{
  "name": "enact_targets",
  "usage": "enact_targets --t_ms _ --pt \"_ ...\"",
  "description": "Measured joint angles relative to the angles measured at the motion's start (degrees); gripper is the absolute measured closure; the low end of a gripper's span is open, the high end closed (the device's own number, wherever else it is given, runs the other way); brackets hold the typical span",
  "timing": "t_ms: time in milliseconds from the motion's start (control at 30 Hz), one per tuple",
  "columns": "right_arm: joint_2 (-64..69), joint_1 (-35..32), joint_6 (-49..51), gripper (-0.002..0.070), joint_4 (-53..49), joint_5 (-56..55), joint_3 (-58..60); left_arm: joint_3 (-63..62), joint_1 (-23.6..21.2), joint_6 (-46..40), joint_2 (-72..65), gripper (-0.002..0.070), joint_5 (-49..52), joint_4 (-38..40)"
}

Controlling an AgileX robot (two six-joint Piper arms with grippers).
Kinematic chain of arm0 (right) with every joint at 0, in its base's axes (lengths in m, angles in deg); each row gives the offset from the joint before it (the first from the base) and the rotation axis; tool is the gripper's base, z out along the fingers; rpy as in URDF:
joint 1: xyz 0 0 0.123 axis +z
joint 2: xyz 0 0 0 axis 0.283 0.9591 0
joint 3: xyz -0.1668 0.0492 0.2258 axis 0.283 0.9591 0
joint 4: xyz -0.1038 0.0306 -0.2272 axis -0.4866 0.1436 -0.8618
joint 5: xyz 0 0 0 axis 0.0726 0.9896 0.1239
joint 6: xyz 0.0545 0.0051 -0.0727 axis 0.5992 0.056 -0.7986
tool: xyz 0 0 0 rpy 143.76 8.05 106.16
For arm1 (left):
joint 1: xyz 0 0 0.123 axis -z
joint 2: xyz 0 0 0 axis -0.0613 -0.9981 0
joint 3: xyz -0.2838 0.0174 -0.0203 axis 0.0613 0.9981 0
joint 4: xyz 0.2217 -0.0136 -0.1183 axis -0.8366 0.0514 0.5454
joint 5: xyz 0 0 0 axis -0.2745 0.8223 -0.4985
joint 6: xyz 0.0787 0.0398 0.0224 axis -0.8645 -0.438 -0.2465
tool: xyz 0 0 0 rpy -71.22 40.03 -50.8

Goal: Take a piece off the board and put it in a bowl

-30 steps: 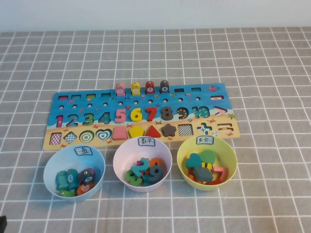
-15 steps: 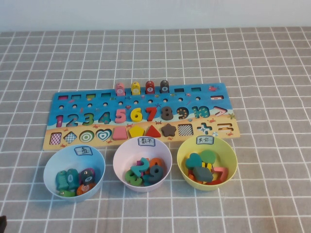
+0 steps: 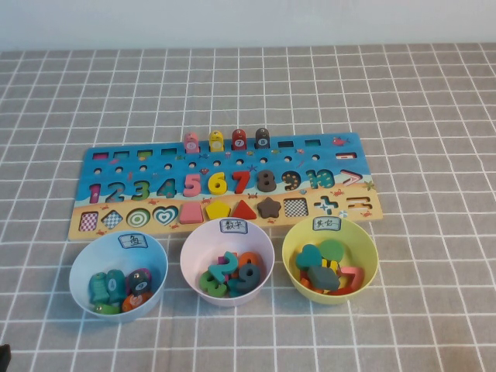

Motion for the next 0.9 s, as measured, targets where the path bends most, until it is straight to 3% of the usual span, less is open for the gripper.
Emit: enact_targets --t_ms 900 --pt "0.0 0.0 -0.1 0.0694 0.0 0.7 0.0 0.0 0.0 0.0 0.0 0.0680 0.0 0.0"
